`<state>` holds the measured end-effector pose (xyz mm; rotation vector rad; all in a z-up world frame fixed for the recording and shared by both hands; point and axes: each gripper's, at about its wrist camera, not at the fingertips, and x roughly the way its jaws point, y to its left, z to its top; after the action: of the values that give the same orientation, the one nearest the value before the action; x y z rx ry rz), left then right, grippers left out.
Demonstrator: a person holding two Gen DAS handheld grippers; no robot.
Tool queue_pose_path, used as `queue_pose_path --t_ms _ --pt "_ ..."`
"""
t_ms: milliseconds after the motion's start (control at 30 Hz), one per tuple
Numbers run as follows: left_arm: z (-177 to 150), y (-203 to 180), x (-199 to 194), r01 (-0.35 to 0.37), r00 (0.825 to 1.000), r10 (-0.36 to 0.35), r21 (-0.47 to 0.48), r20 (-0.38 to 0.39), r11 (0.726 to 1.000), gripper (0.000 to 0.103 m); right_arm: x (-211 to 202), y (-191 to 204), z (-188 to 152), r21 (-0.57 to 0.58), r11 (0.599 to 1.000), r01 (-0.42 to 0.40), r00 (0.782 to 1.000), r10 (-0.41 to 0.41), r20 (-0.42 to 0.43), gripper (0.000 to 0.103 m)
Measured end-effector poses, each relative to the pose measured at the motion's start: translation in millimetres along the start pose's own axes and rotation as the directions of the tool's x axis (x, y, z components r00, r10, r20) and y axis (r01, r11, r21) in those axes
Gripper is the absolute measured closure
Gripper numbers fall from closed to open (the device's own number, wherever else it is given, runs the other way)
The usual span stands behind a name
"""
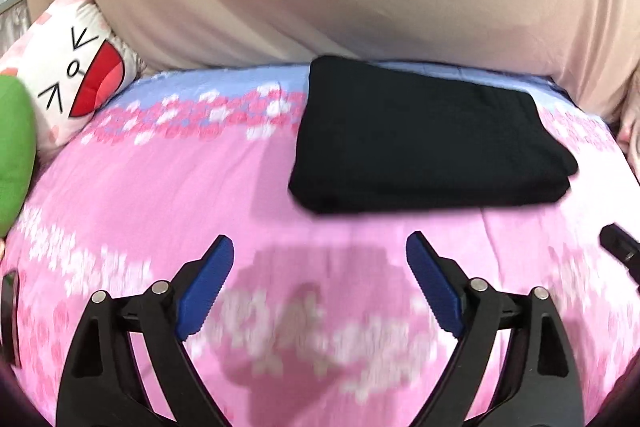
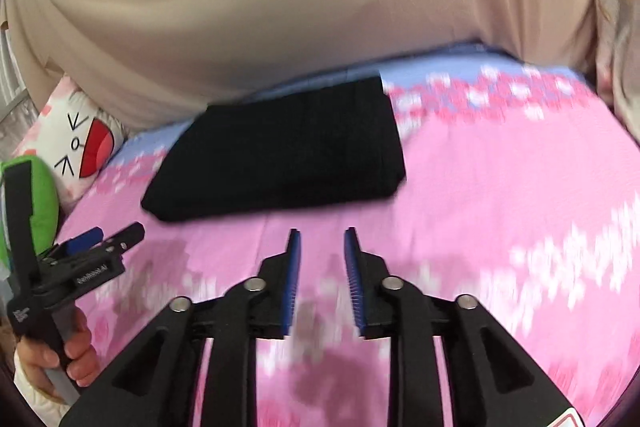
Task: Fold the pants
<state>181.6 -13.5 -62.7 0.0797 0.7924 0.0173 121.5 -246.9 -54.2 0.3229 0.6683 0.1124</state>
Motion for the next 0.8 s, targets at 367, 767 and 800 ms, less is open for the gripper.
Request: queue_pose_path --t_ms 367,767,800 --pt "-64.4 13.8 -31.9 0.007 1.000 -0.005 -0.059 0.030 0.998 0.008 -30.5 21.4 -54.0 -0.104 0.983 0.152 0.987 -0.145 0.069 0.048" --pt "-66.9 6.1 -49.7 -0.039 0.991 0.042 -0.029 0.124 0.999 0.008 -49.2 40.0 -62.2 -0.143 0.949 0.280 0.947 -0.249 0.202 0.023" --pt "-67.2 4.9 -50.6 -0.042 0.991 0.045 -0.024 0.129 0.999 0.008 -48.9 38.7 -61.8 -0.138 0.950 0.278 0.948 -0.249 0.200 0.023"
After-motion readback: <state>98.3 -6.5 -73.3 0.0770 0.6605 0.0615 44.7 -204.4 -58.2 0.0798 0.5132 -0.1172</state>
